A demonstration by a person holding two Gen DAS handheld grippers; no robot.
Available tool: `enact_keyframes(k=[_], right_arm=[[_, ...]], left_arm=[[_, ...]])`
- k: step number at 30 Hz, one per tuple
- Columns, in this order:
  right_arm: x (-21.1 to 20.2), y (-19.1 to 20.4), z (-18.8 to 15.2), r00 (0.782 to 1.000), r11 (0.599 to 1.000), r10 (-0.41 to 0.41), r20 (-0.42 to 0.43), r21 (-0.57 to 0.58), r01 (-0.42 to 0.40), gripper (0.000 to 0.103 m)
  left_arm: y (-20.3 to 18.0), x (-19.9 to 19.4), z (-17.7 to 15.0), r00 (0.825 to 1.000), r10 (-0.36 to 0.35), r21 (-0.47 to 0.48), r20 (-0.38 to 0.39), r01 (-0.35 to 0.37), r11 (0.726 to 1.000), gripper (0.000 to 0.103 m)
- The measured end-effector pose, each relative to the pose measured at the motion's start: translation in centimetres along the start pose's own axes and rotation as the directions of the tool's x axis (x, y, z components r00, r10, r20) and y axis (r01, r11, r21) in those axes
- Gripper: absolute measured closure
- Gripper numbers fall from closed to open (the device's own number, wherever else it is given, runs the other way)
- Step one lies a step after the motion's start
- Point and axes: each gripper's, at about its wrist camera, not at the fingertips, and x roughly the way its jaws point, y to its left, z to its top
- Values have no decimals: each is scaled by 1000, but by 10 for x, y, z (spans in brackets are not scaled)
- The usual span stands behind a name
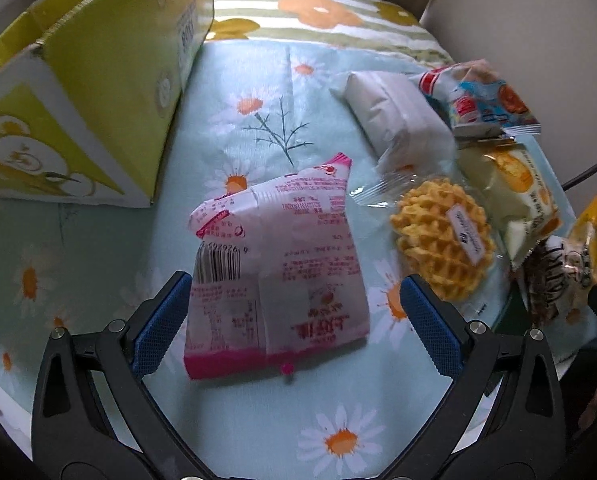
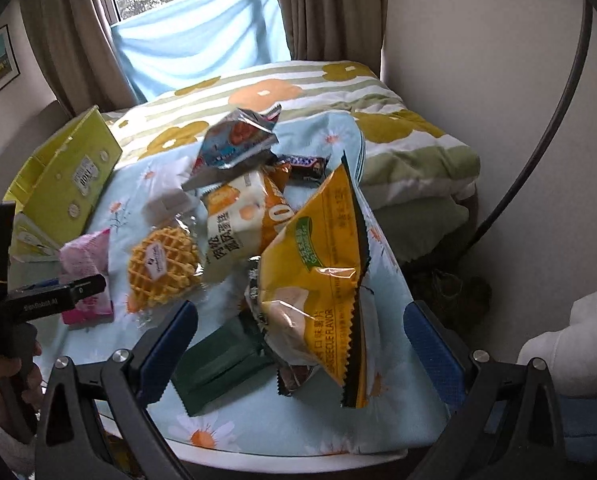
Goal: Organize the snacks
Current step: 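Grasp the pink-white bread bag with the left tool while the right tool grasps the yellow barbecue chip bag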
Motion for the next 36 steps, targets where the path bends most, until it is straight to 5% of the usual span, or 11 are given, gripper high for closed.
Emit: enact_keyframes(k=[11,16,19,29,36], right_arm=[[26,2,4,999,999,-25,-24,-27,24,2],[32,7,5,999,999,-26,-25,-35,25,3],[36,7,4,999,1000,-14,-34,-26,14,14],[45,5,4,998,1000,-22,-53,-16,21,34],[35,1,0,999,999,-37,-37,15,37,40]], left_arm=[[-2,23,14,998,41,23,-38,-40,999,17],[3,21,17,998,57,36,-33,-56,998,39],[5,19,17,998,48,53,-34,-46,998,52],[7,9,12,998,35,64,-45,-32,997,57],[5,-2,9,999,29,80,-28,-26,996,58]])
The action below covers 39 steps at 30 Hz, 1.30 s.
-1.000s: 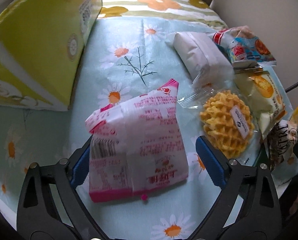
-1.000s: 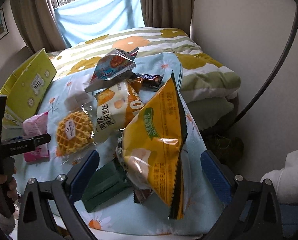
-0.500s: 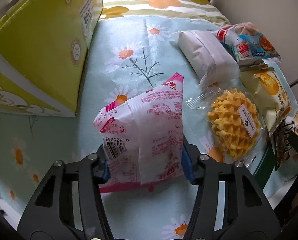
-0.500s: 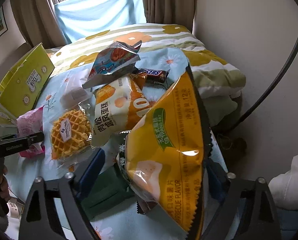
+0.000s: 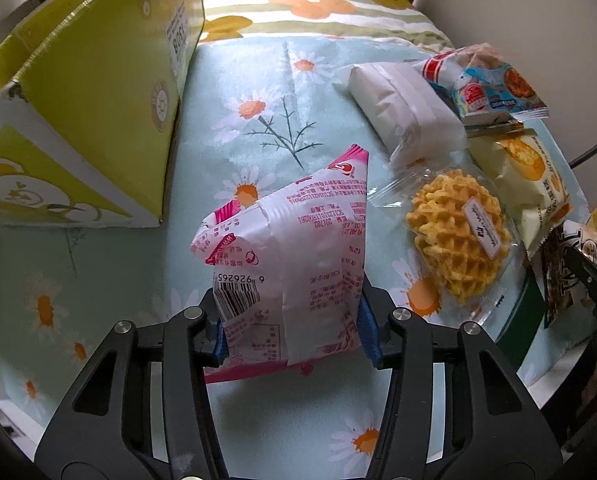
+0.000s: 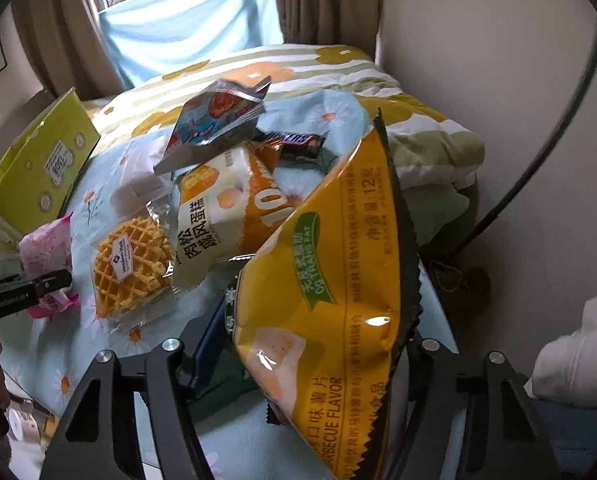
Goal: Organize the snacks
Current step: 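Grasp the pink-white bread bag with the left tool while the right tool grasps the yellow barbecue chip bag, then carry both bags over the yellow box and open both tools to drop them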
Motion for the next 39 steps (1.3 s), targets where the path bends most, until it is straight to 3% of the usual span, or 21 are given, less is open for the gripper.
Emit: enact_keyframes(k=[12,22,27,32,39], right_arm=[[-51,-6,-5,998,1000,9,65,26,-10,42],[-110,11,28,987,996,90,130,-21,-88,42],[-130,45,56,973,987,145,179,-97,-129,42],[-139,101,88,956,968,214,199,-175,-180,42],[-124,198,128,931,936,310,192,-231,-264,42]], left_arm=[[-9,-57,-9,994,-52,-8,97,54,999,58],[-2,-142,5,961,-93,-39,259,106,994,58],[29,-181,19,934,-88,-74,348,120,990,58],[75,-201,35,918,-65,-122,392,122,985,58],[162,-207,64,922,-8,-183,388,85,979,58]])
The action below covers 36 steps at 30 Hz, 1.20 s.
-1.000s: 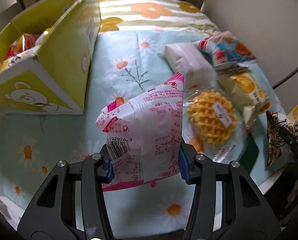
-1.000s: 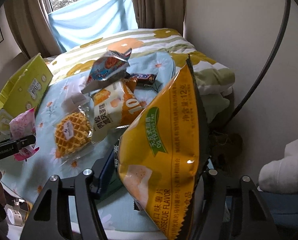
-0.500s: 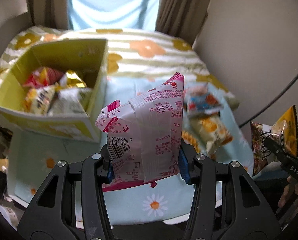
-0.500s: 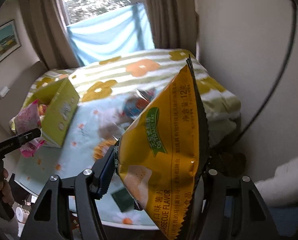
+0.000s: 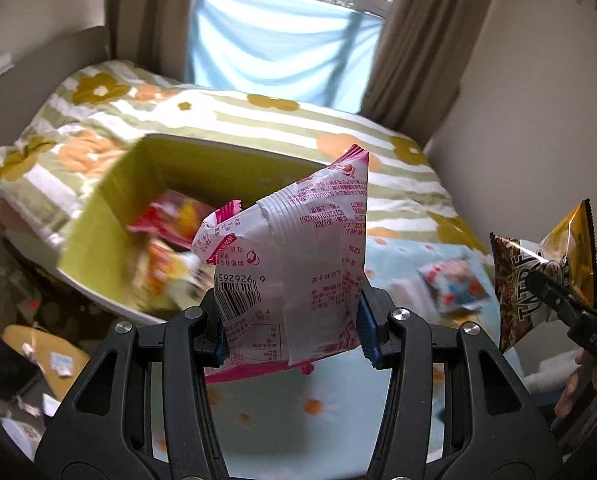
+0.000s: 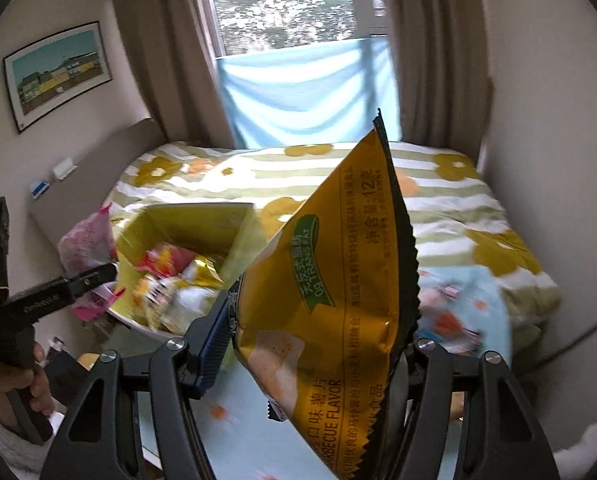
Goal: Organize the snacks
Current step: 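Carry both bags over the yellow box and open both tools to drop them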
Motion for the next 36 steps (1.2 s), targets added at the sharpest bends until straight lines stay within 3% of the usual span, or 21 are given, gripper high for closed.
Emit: enact_keyframes(k=[6,12,19,25,26,30,32,36], right_arm=[[63,68,28,997,997,70,-30,-12,-70,42],[119,121,35,990,994,107,-93,1,-108,42],[161,161,35,980,993,117,-161,44,-111,42],[179,170,39,970,993,113,-217,58,-103,42],[181,170,40,969,993,111,-223,57,-101,42],[191,168,42,964,992,116,-240,80,-100,42],[193,165,41,962,990,125,-245,99,-104,42],[200,161,41,955,985,146,-257,125,-117,42]], left_arm=[[74,22,36,998,55,-5,-37,-55,998,58],[134,63,48,987,65,14,-148,-63,998,58],[166,101,46,967,60,65,-249,-45,997,58],[165,118,44,955,47,121,-292,-11,993,57],[162,119,44,955,46,132,-293,-8,991,53],[154,113,43,961,43,159,-274,1,987,2],[151,103,42,969,36,171,-243,7,985,0],[150,92,39,969,38,191,-243,10,982,0]])
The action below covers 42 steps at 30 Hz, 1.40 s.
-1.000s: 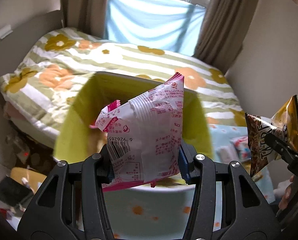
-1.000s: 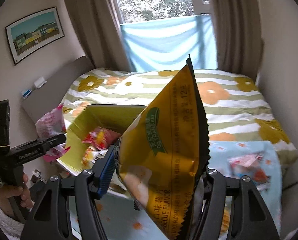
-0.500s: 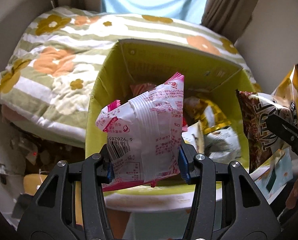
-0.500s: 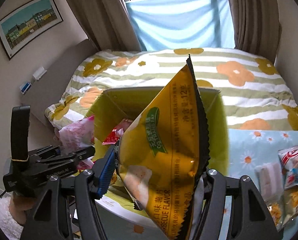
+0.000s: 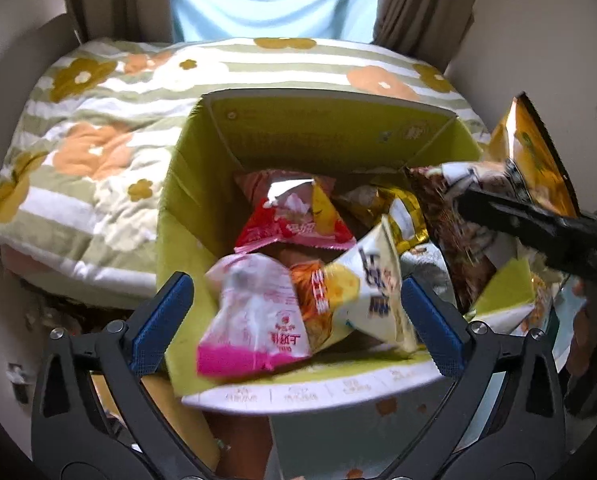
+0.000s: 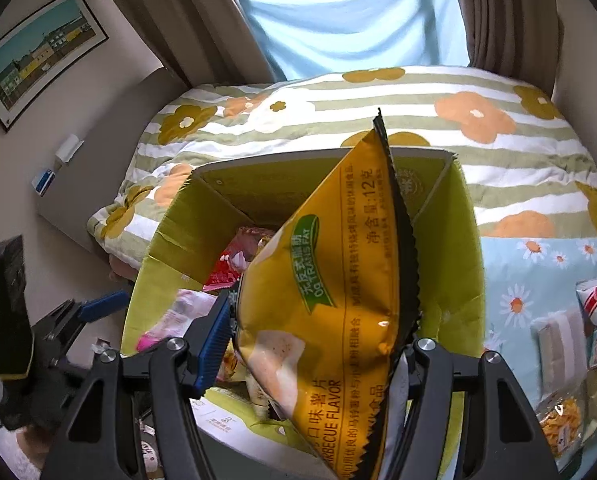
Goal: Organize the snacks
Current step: 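Carry both bags over the yellow box and open both tools to drop them, then withdraw both tools from the box back toward the remaining snacks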
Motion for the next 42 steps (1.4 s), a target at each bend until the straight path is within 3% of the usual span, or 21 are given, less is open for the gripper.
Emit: enact_keyframes(k=[7,9,10,11,16,30,42], right_arm=[[6,15,-3,998,997,56,-32,-54,-57,37],[7,20,-3,998,995,56,-32,-82,-58,22],[6,22,-4,998,994,55,-27,-96,-58,8],[5,23,-4,999,993,50,-20,-103,-51,1],[-7,18,-8,999,986,-40,27,-160,44,1],[-43,-4,-21,995,996,-41,94,-74,48,1],[-74,-8,-39,989,993,-96,110,-58,103,1]], left_arm=[[3,0,-11,1000,12,-23,-21,-12,1000,0],[4,-2,-13,1000,8,-35,-17,-9,999,0],[5,-4,-14,1000,9,-43,-13,-10,999,0],[5,-5,-15,1000,8,-47,-11,-9,999,0],[4,-11,-17,1000,3,-68,2,-3,998,0],[-2,-22,-22,1000,-24,-73,19,25,997,0],[-35,-34,-23,997,-66,-13,47,67,998,0]])
